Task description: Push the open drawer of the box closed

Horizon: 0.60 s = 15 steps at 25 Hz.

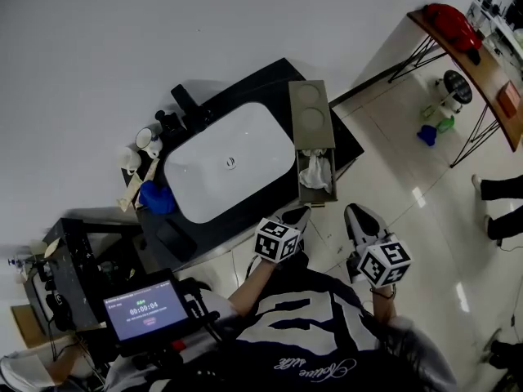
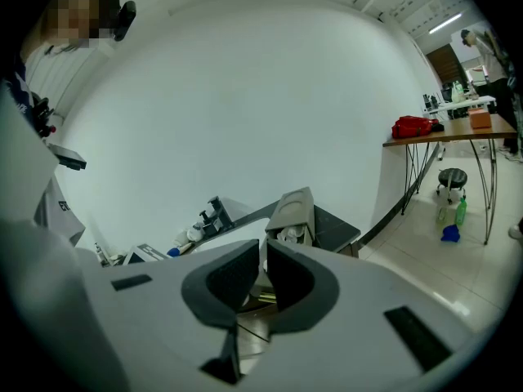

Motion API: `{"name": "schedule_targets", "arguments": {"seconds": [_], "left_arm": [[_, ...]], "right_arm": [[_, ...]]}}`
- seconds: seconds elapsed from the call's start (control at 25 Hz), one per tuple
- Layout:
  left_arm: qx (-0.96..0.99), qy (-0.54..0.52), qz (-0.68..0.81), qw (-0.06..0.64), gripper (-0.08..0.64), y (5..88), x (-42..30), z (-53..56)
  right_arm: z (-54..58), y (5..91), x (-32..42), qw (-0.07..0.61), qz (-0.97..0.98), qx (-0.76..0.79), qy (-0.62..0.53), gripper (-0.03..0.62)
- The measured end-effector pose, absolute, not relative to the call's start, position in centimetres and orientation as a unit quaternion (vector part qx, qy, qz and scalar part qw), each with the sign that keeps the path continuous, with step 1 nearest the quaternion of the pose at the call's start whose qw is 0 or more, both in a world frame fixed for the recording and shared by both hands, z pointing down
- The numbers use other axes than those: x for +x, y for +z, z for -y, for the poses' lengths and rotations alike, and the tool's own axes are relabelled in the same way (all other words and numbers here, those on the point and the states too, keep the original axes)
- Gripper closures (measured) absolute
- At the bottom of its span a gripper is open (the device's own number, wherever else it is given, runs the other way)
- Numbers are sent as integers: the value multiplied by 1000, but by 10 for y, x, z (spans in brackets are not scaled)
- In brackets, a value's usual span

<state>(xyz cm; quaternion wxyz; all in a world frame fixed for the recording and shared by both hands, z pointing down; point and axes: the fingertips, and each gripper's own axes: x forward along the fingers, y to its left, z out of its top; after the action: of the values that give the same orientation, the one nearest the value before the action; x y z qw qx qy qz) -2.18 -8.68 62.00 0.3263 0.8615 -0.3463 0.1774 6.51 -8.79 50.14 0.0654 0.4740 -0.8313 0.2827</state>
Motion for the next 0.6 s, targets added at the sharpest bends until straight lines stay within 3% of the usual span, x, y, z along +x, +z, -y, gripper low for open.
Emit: {"name": "schedule_targets", "arguments": {"seconds": [0.32,0.6], "left_arm": [[862,196,310,349,568,638,-16,87],[849,149,295,412,568,627,-6,89]], "right_arm": [[91,510,64,67,817,496,285,575],[89,511,76,67,809,511,284,575]]}}
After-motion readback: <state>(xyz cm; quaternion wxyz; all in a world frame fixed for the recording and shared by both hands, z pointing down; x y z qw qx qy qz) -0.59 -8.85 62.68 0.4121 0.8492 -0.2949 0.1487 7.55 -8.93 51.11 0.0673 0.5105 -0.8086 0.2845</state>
